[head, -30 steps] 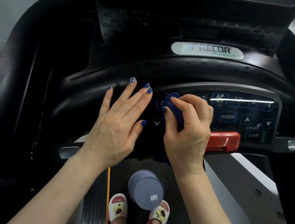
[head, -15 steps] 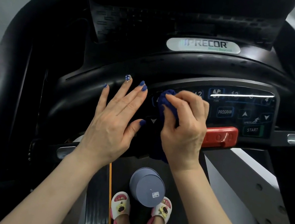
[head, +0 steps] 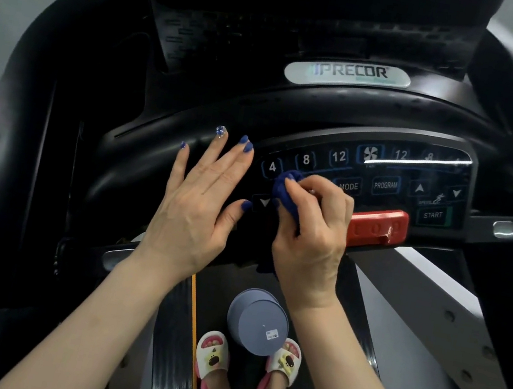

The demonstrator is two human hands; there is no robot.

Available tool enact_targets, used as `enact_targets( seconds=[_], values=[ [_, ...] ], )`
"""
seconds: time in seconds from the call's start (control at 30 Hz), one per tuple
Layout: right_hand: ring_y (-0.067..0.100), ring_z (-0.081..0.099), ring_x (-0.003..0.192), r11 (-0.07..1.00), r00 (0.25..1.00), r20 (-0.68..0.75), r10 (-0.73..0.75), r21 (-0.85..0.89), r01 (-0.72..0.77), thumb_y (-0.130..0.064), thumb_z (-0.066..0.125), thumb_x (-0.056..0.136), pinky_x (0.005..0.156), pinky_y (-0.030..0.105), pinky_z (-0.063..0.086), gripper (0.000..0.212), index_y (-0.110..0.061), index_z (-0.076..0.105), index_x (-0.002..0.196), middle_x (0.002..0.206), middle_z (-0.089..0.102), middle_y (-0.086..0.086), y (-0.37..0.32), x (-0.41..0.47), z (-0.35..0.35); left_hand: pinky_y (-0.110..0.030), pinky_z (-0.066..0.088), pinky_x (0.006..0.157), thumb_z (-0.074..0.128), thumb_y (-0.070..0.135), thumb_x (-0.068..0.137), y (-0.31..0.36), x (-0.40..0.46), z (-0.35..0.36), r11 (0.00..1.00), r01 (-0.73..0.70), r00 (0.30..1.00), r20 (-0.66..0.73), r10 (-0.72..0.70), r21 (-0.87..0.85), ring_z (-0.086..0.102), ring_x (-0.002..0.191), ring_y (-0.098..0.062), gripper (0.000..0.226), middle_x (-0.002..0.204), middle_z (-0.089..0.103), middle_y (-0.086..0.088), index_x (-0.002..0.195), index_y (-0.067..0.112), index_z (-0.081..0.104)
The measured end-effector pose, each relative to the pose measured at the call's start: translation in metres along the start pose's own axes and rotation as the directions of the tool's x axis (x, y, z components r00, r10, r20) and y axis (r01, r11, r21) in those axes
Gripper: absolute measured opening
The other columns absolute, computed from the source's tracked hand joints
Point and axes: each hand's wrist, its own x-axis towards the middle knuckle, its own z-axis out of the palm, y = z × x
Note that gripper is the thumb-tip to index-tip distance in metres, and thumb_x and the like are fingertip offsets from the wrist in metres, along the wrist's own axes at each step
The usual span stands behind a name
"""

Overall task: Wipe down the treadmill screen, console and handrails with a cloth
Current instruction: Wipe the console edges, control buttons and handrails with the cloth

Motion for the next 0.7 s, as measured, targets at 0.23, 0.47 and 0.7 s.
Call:
enact_targets(
  seconds=[0.23,0.47,0.7],
  values=[
    [0.024,0.055,0.1,1.0,1.0,-0.017,0.002,-0.001,-0.002,-0.012,0.066,0.093,0.086,0.039,0.049,0.019,0.0,0.072,0.106,0.108,0.064,0.017,-0.001,-0.018,-0.002,-0.048,0.002,0.124,0.045,0.028,0.1,0.001,-0.001,0.002,1.0,0.009,1.0,-0.012,-0.009,-0.024,0.014,0.152,-0.018,0.059,0.16,0.029,-0.001,0.154,0.01,0.029],
    [0.028,0.057,0.096,0.999,0.998,-0.041,0.051,-0.016,-0.051,-0.007,0.068,0.09,0.083,0.041,0.049,0.015,0.0,0.072,0.102,0.104,0.064,0.016,-0.006,-0.018,0.002,-0.046,0.001,0.124,0.045,0.029,0.1,0.0,-0.001,0.002,1.0,0.01,1.0,-0.011,-0.01,-0.01,0.013,0.152,-0.018,0.06,0.16,0.029,-0.001,0.154,0.011,0.028],
    [0.024,0.054,0.101,0.993,0.994,-0.029,0.107,-0.05,-0.109,-0.025,0.064,0.094,0.087,0.034,0.041,0.027,-0.004,0.072,0.107,0.11,0.063,0.015,-0.01,-0.035,-0.001,-0.049,0.003,0.124,0.045,0.029,0.101,0.001,-0.001,0.002,1.0,0.011,1.0,-0.01,-0.011,-0.014,0.014,0.152,-0.02,0.06,0.16,0.029,-0.003,0.155,0.011,0.027]
  ],
)
